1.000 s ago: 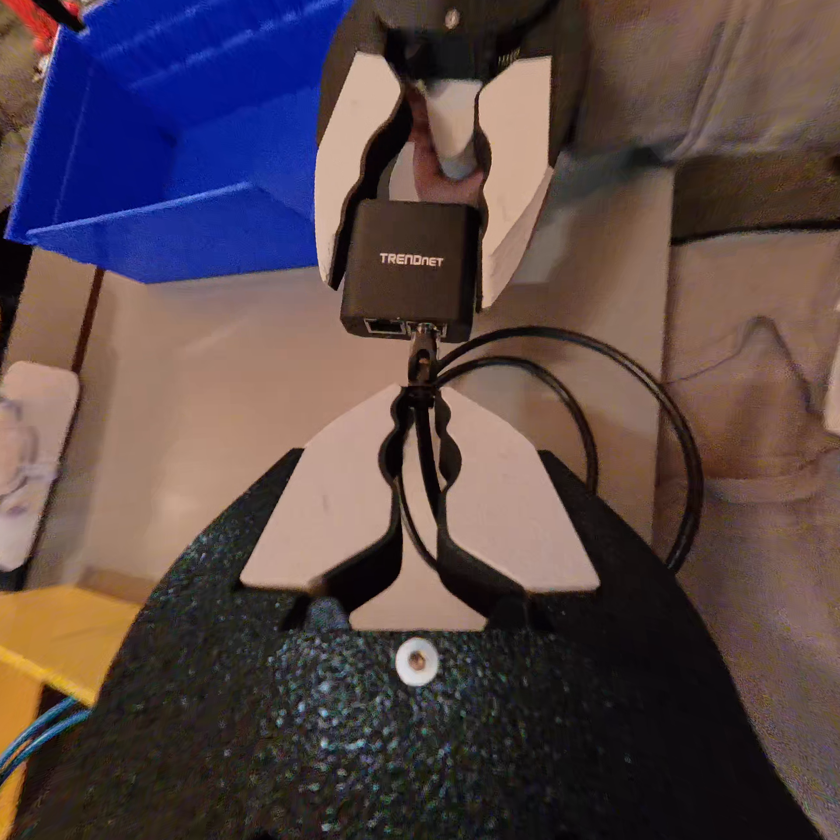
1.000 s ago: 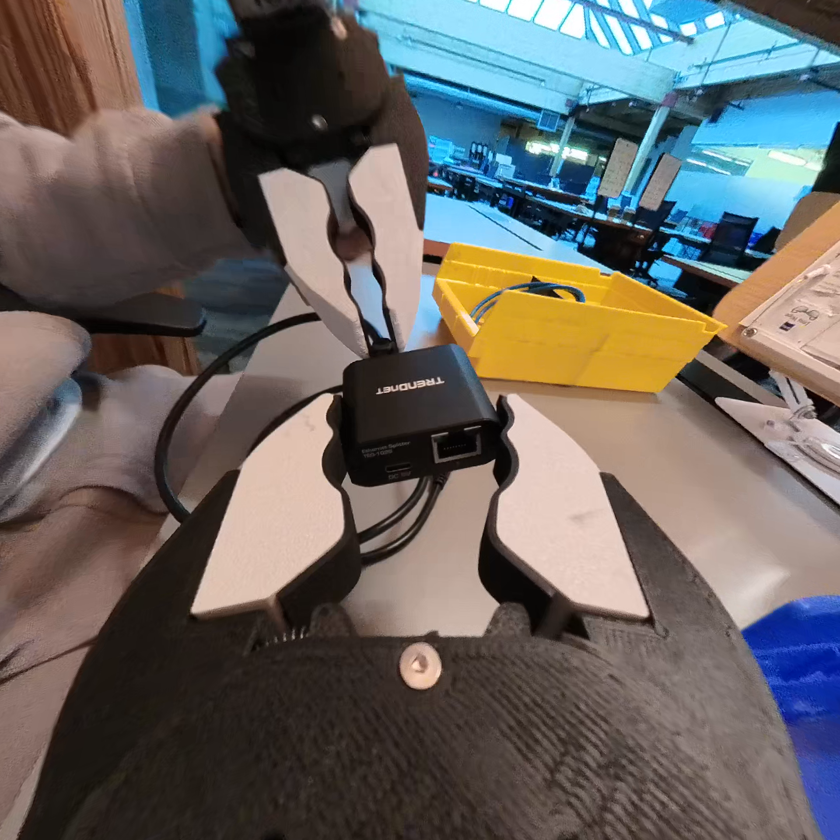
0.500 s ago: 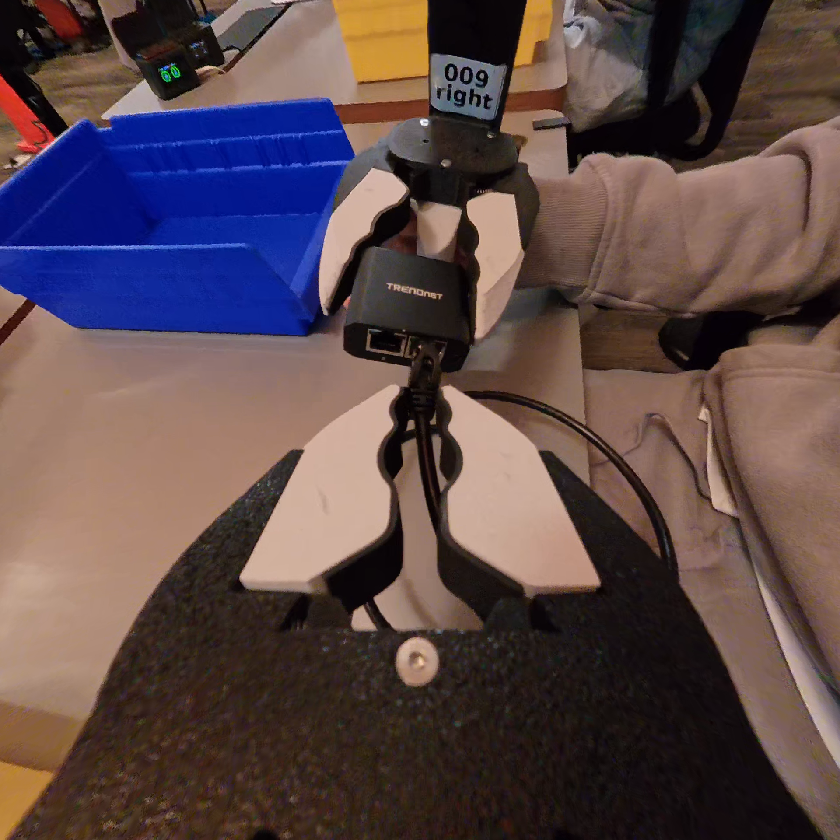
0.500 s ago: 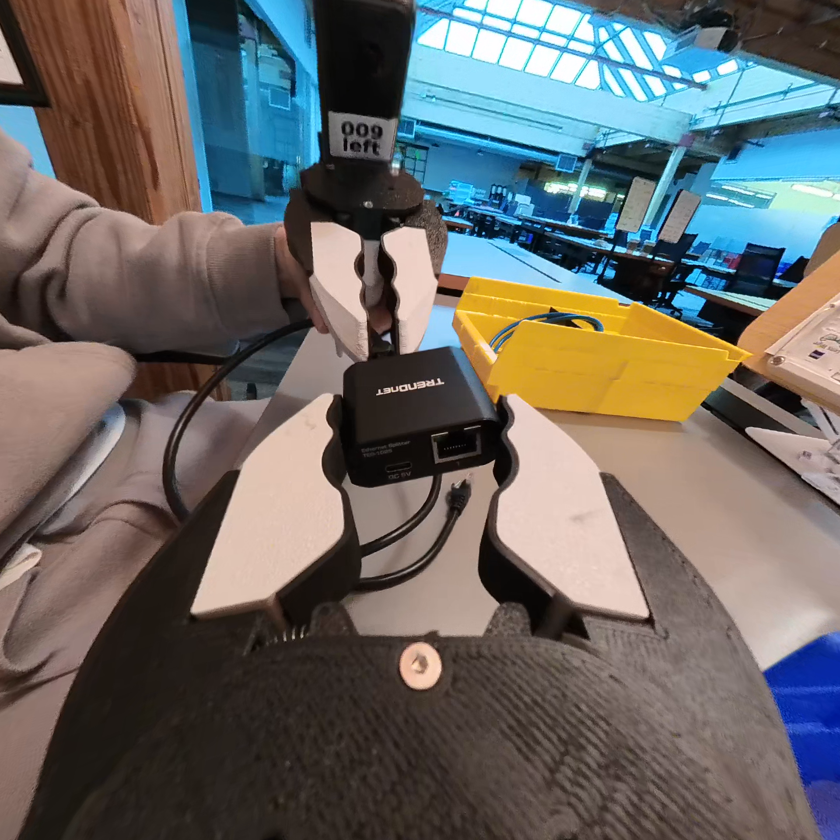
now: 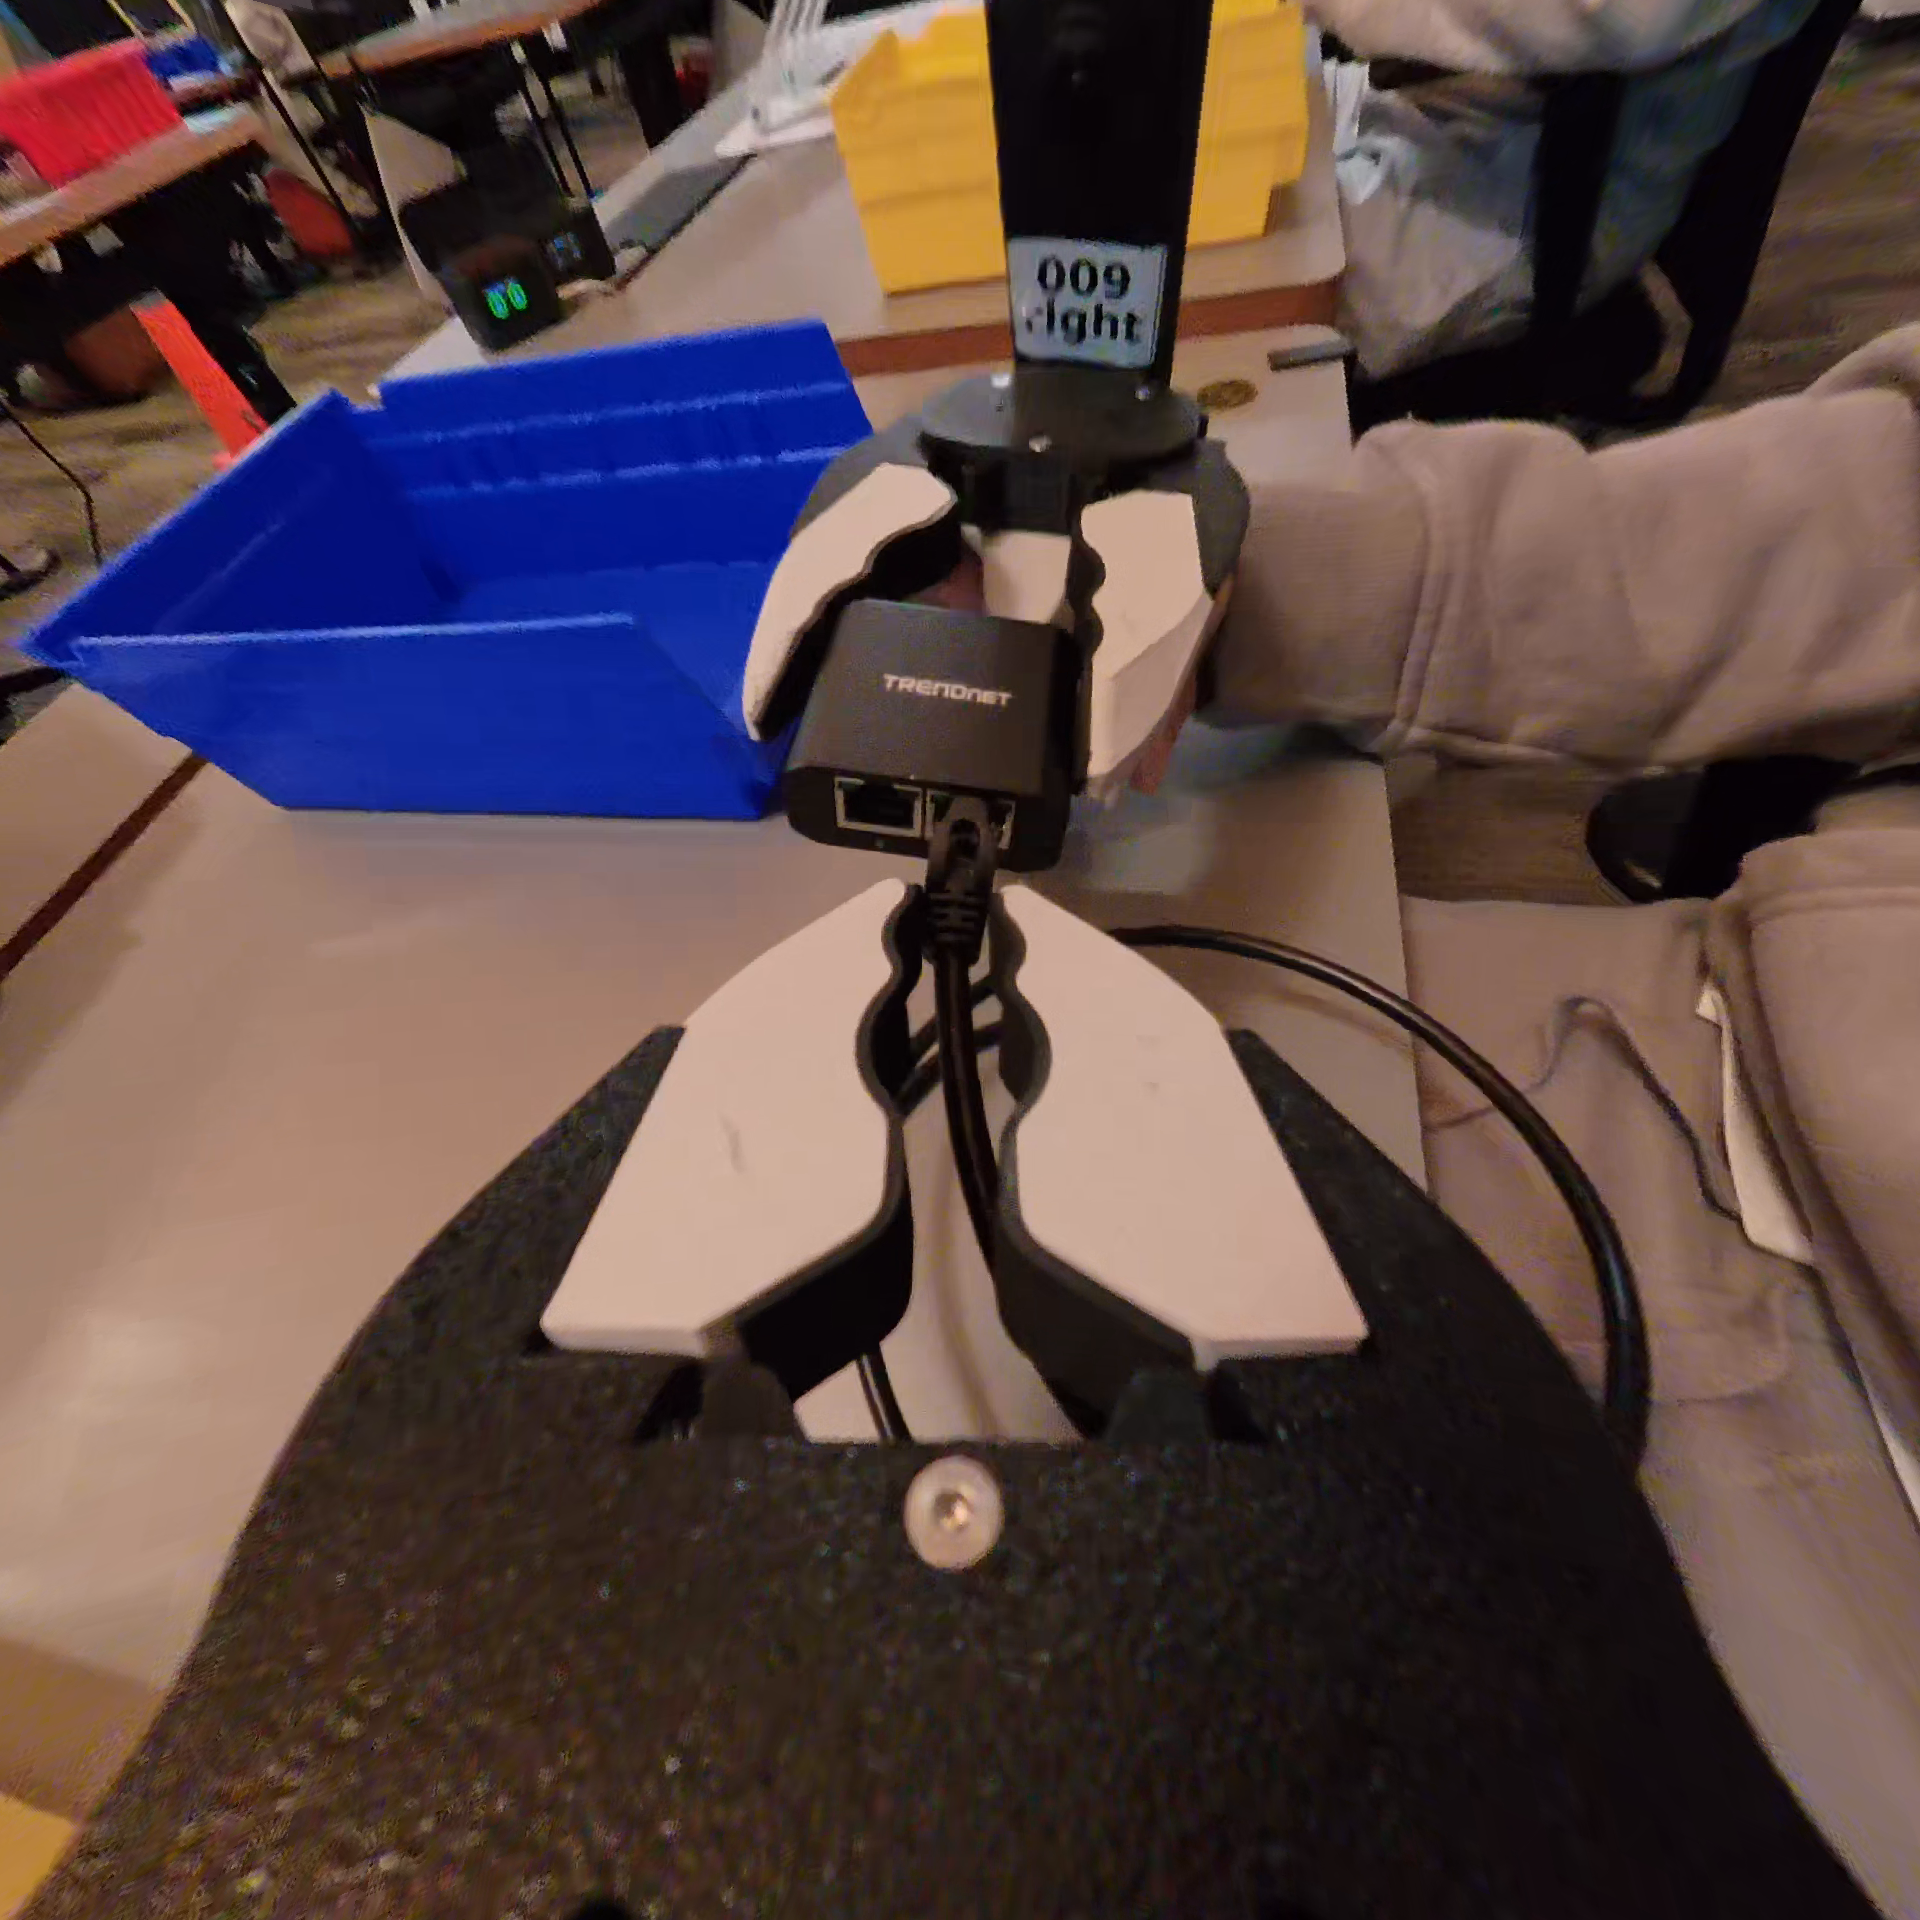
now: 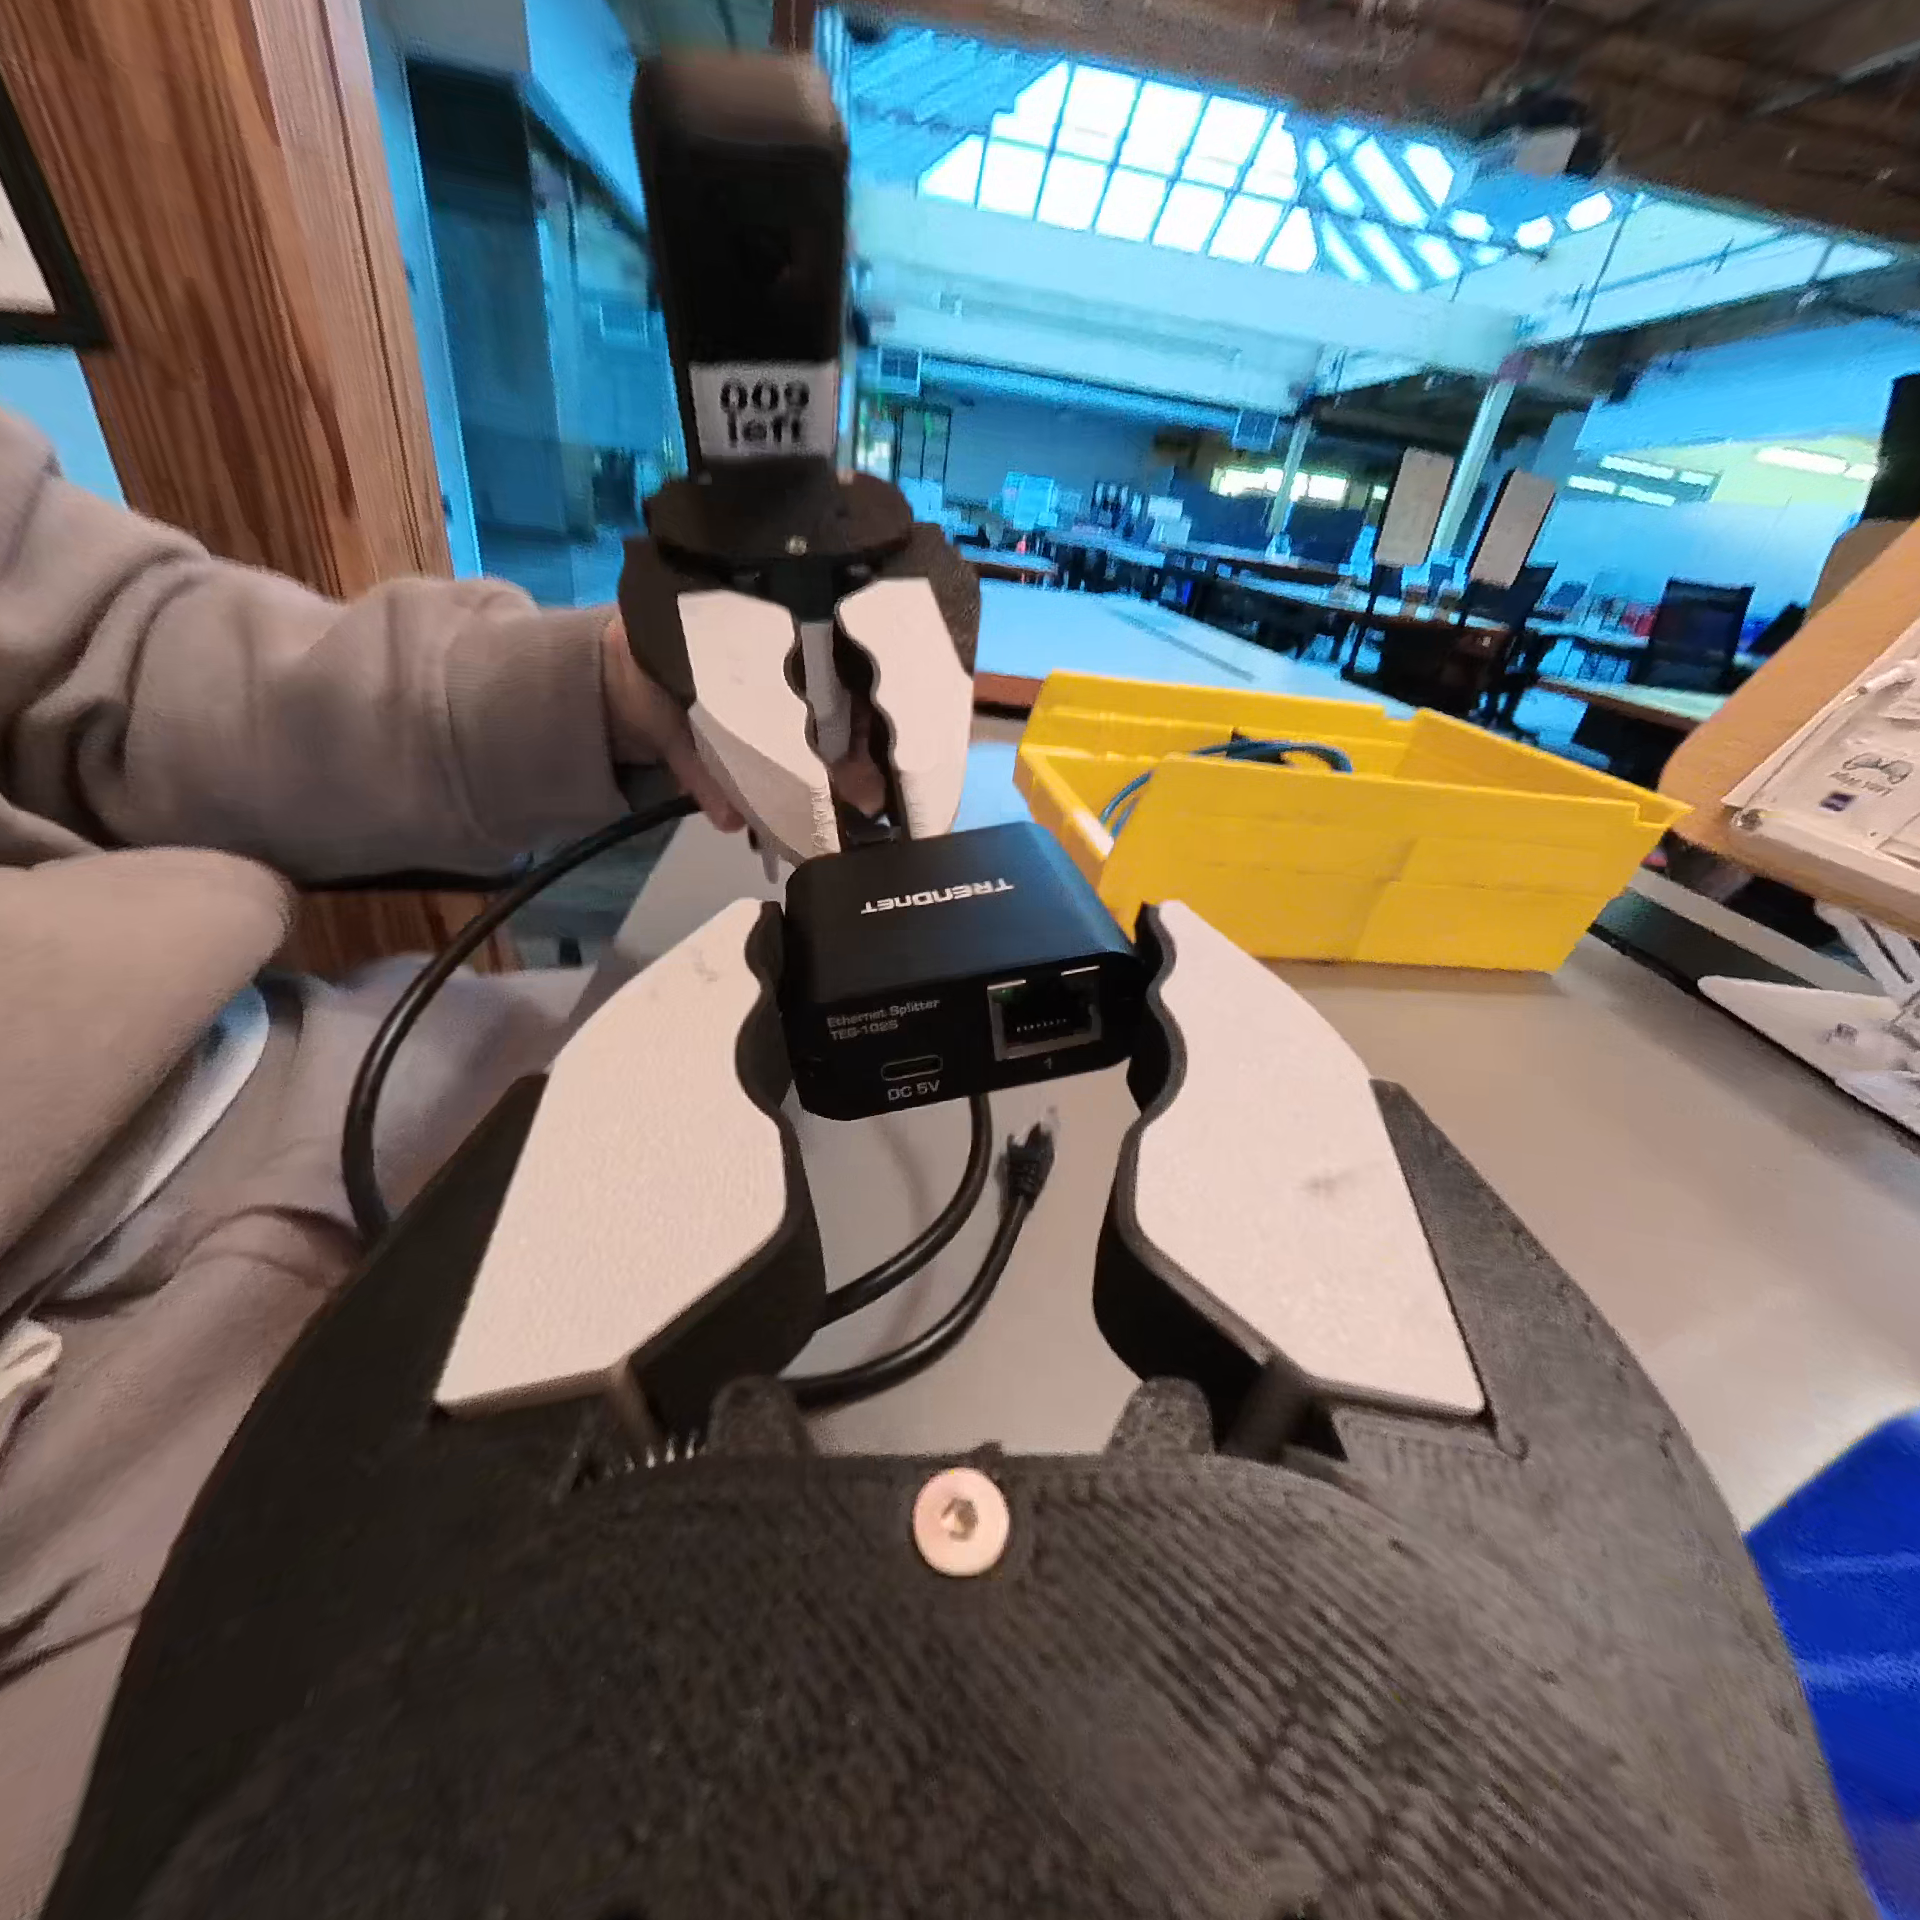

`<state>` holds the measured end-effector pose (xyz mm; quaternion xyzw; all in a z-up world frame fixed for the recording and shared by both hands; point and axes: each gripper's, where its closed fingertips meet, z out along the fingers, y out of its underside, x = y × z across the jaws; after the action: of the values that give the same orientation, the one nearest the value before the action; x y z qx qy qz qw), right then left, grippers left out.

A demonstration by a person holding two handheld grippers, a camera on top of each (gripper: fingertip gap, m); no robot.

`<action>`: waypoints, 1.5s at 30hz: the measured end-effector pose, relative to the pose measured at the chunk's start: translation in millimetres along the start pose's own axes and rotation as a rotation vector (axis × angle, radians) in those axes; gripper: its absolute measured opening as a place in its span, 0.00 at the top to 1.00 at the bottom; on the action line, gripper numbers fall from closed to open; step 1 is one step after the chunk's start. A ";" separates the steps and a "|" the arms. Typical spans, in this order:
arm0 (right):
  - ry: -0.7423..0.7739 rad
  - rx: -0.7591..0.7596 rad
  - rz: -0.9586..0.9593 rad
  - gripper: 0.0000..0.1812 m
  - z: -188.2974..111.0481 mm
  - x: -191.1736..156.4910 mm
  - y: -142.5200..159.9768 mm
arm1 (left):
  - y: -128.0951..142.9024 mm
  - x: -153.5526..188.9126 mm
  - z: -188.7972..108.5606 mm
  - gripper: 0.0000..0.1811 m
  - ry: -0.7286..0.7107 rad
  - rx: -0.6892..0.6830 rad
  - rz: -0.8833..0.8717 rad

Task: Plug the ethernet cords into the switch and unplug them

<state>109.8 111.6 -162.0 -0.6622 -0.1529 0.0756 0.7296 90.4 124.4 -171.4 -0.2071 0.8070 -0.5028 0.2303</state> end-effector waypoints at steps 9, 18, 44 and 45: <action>0.007 0.083 0.030 0.64 2.2 0.6 -10.5 | 7.1 -2.0 7.2 0.95 -0.016 -0.110 -0.022; -0.022 -0.027 0.006 0.64 7.1 -7.7 6.2 | 7.1 4.0 -0.4 0.96 0.046 -0.197 0.011; 0.173 0.157 0.078 0.65 -13.3 29.3 -6.1 | 115.0 -180.5 -144.2 0.77 -0.608 -0.468 -0.571; 0.168 0.156 0.079 0.64 -12.9 28.8 -6.1 | 126.0 -184.9 -137.7 0.77 -0.569 -0.467 -0.610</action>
<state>140.5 107.7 -153.4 -0.6129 -0.0587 0.0599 0.7857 147.0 379.2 -201.9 -0.6103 0.7057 -0.2758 0.2313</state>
